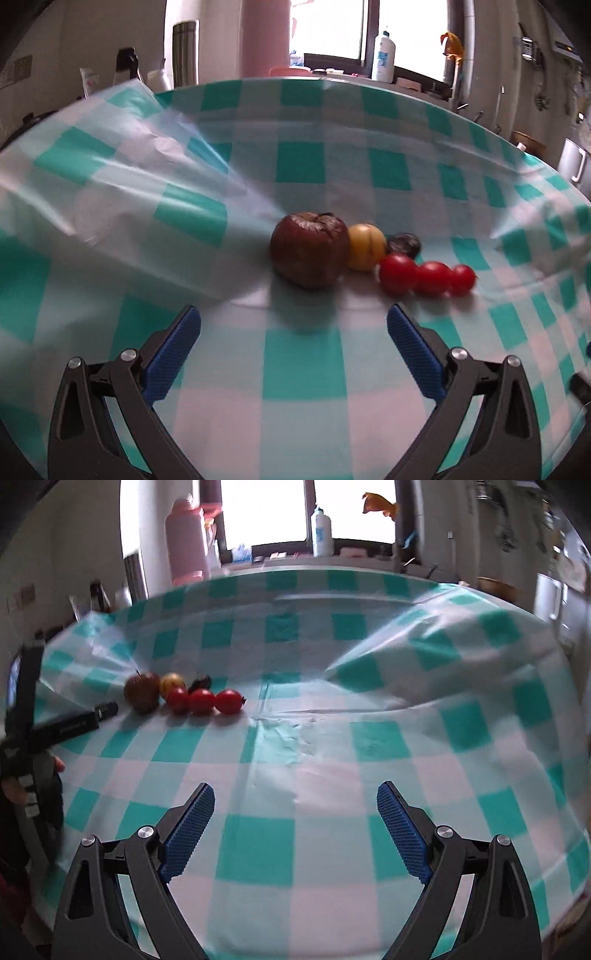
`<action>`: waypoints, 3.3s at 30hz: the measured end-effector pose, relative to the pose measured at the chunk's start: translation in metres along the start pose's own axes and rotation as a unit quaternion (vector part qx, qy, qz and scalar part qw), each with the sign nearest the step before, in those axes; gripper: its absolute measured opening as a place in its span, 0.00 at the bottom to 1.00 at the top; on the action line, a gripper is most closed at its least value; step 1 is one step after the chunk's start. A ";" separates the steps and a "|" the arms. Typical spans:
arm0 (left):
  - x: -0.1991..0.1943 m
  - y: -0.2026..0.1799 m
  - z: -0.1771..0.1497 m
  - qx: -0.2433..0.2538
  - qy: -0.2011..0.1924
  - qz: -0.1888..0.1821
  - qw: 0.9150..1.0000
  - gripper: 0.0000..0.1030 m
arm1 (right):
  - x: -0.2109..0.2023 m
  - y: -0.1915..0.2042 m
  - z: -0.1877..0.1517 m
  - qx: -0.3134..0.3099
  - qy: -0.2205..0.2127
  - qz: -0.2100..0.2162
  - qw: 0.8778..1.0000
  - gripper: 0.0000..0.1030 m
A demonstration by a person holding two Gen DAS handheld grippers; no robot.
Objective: Organize fruits
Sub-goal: 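Move both tools back over the remaining fruits on the table, then grasp the nearest red tomato with the right tool, then grasp another red tomato with the left tool while the right tool holds its tomato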
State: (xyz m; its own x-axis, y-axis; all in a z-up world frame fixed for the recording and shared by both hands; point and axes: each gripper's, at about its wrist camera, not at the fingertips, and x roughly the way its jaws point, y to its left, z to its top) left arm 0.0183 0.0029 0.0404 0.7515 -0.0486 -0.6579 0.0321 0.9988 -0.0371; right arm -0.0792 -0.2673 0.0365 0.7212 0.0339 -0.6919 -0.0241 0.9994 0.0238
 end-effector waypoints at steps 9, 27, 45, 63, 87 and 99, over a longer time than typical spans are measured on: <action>0.006 0.024 -0.001 -0.049 0.002 -0.048 0.998 0.98 | 0.078 0.027 0.053 -0.054 0.027 -0.007 0.998 0.83; 0.020 0.029 0.002 -0.064 0.024 -0.073 0.995 0.98 | 0.143 -0.100 0.150 0.084 0.005 -0.024 0.996 0.86; 0.035 0.023 0.013 -0.039 0.038 -0.095 0.994 0.98 | 0.138 0.055 0.083 -0.227 0.075 0.094 0.967 0.65; 0.076 0.069 0.051 -0.113 0.033 -0.152 0.981 0.98 | 0.143 0.049 0.086 -0.194 0.075 0.145 0.967 0.36; -0.003 0.042 0.018 -0.062 -0.036 -0.101 0.992 0.98 | 0.143 0.051 0.081 -0.157 0.073 0.138 0.975 0.36; 0.008 0.002 0.004 0.026 0.019 -0.117 0.993 0.98 | 0.081 0.018 0.047 -0.019 0.029 0.114 0.993 0.36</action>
State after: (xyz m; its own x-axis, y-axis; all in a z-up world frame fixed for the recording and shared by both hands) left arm 0.0272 0.0044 0.0381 0.6948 -0.2776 -0.6635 0.2376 0.9593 -0.1526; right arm 0.0119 -0.2467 0.0148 0.6534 0.2577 -0.7118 -0.2087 0.9652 0.1578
